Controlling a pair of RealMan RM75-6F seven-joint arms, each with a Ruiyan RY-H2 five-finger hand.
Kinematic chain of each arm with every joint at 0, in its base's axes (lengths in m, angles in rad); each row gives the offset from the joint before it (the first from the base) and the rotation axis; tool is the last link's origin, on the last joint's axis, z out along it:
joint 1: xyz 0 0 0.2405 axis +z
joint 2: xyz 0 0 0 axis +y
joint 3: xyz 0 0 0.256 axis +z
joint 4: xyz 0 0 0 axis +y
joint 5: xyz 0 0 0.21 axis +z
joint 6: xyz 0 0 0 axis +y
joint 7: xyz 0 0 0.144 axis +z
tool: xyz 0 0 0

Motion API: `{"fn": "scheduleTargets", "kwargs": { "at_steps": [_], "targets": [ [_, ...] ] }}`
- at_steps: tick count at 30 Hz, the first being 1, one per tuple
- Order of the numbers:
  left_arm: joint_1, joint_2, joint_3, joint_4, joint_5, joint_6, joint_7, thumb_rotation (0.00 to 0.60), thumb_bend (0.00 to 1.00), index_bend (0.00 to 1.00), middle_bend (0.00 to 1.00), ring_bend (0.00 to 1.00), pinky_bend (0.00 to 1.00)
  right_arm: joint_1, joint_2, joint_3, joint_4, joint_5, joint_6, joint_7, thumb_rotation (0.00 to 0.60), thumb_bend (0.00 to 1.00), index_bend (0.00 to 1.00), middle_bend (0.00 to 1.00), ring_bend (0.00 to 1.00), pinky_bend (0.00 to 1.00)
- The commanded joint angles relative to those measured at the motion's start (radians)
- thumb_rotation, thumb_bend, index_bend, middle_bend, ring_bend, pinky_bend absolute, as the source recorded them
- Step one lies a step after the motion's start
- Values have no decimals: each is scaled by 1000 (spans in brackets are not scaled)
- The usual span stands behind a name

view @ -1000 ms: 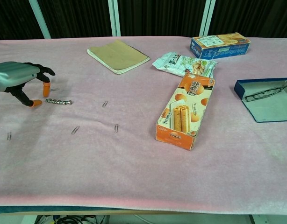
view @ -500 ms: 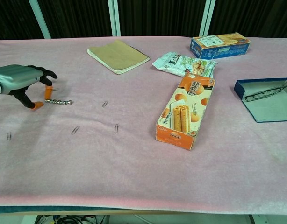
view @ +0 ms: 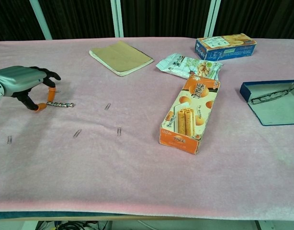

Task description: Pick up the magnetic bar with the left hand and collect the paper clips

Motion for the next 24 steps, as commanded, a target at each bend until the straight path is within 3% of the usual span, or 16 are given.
{"fn": "scheduleTargets", "kwargs": {
  "at_steps": [1,24],
  "targets": [
    [0,0,1,-2,4,2,1,600,382,514,90,0,0,0,0,0,0,0,0,-1,600,78,0,0,72,177],
    [7,-14,-1,17,12,20,30,600,381,532,107,0,0,0,2,0,-5,3,-3,0,600,78,0,0,72,176]
  ]
}}
